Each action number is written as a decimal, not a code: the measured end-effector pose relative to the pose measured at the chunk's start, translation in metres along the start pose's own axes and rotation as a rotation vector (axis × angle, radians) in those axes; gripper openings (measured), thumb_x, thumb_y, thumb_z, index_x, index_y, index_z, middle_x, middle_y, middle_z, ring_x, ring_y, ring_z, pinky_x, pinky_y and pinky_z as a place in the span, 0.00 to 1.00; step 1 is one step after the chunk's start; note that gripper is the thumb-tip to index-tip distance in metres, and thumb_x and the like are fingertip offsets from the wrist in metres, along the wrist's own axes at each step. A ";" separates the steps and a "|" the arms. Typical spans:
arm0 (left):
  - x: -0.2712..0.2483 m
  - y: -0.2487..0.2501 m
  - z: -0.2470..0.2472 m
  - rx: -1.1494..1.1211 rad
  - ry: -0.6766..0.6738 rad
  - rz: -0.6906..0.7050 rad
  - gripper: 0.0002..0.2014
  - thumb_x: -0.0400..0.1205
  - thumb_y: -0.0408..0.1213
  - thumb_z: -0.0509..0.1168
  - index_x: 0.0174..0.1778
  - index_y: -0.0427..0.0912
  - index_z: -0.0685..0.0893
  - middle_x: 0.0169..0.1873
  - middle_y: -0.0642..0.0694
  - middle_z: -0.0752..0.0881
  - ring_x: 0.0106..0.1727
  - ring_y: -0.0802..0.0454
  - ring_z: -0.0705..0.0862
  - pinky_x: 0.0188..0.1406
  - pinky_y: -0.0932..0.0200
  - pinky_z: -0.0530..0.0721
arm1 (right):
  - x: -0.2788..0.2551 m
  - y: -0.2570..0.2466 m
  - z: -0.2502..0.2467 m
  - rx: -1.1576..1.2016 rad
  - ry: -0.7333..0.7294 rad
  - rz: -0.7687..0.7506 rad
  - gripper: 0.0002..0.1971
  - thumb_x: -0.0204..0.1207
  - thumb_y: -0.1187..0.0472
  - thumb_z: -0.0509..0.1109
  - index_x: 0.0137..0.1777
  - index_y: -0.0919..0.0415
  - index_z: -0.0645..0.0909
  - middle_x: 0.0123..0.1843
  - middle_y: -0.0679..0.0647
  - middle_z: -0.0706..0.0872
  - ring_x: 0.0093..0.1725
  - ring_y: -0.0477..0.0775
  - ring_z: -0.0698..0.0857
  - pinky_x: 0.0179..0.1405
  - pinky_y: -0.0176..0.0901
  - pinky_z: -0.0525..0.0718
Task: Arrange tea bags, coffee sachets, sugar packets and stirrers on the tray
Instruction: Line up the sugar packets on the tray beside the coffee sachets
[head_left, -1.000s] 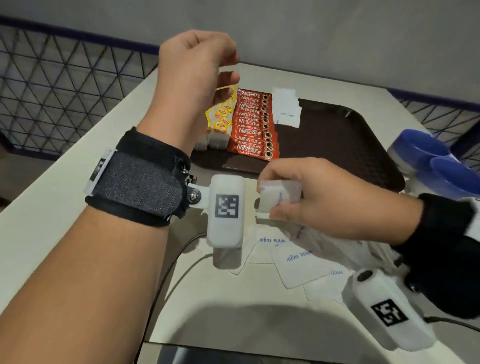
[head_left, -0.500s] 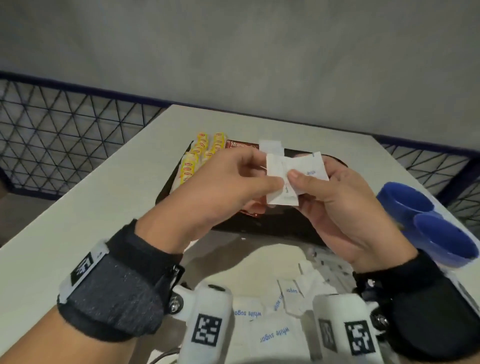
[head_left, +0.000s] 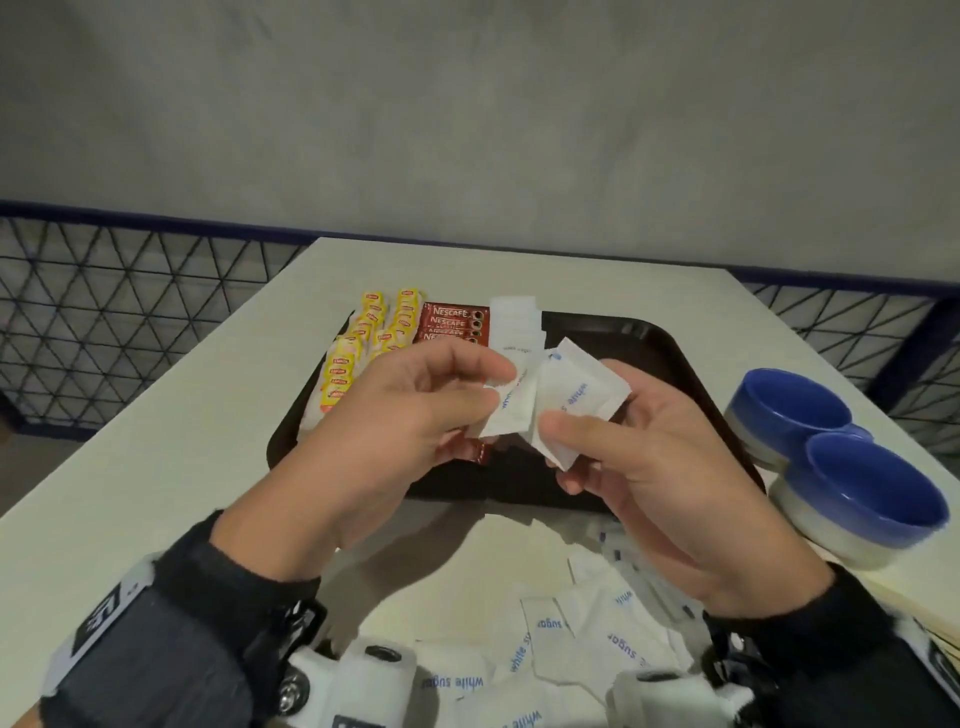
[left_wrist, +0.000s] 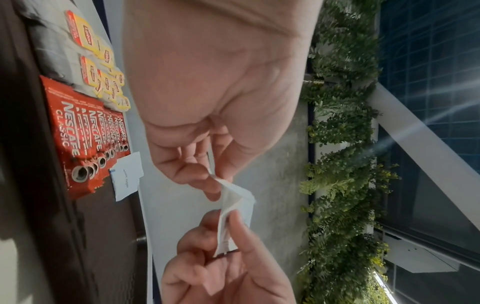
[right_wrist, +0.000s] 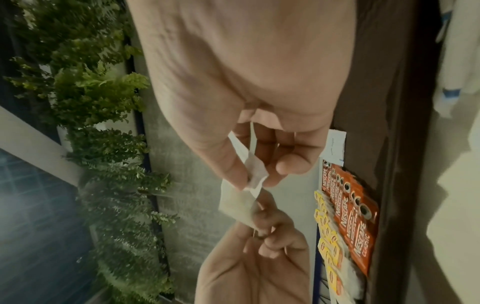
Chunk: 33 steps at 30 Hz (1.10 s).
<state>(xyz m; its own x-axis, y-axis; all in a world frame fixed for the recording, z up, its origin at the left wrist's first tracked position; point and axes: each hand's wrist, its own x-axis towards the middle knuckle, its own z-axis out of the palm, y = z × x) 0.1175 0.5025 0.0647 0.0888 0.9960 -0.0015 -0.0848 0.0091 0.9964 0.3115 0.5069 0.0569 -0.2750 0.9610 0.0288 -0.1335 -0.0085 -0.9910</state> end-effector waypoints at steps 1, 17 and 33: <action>-0.001 0.000 0.000 0.019 -0.027 -0.007 0.07 0.83 0.25 0.69 0.51 0.40 0.90 0.36 0.45 0.88 0.35 0.52 0.84 0.37 0.59 0.81 | 0.000 0.001 0.001 -0.008 -0.007 -0.023 0.12 0.78 0.71 0.74 0.60 0.63 0.87 0.56 0.67 0.90 0.46 0.58 0.84 0.36 0.49 0.78; 0.002 -0.004 -0.003 -0.063 0.011 0.064 0.12 0.78 0.35 0.72 0.55 0.35 0.93 0.50 0.40 0.95 0.43 0.53 0.90 0.41 0.63 0.87 | 0.000 0.001 0.007 0.047 0.113 -0.136 0.21 0.74 0.73 0.77 0.65 0.60 0.81 0.54 0.59 0.94 0.43 0.56 0.88 0.37 0.47 0.83; -0.003 -0.008 0.009 -0.016 -0.031 0.095 0.16 0.74 0.41 0.74 0.56 0.40 0.94 0.53 0.46 0.95 0.47 0.58 0.91 0.46 0.61 0.87 | -0.004 0.005 0.011 -0.071 0.092 -0.122 0.14 0.75 0.59 0.76 0.60 0.52 0.88 0.54 0.49 0.94 0.51 0.50 0.92 0.52 0.55 0.89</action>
<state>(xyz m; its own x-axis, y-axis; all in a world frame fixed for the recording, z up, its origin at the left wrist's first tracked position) 0.1269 0.4986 0.0578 0.1107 0.9892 0.0956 -0.1096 -0.0834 0.9905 0.3020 0.4998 0.0534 -0.1722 0.9749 0.1410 -0.0920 0.1266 -0.9877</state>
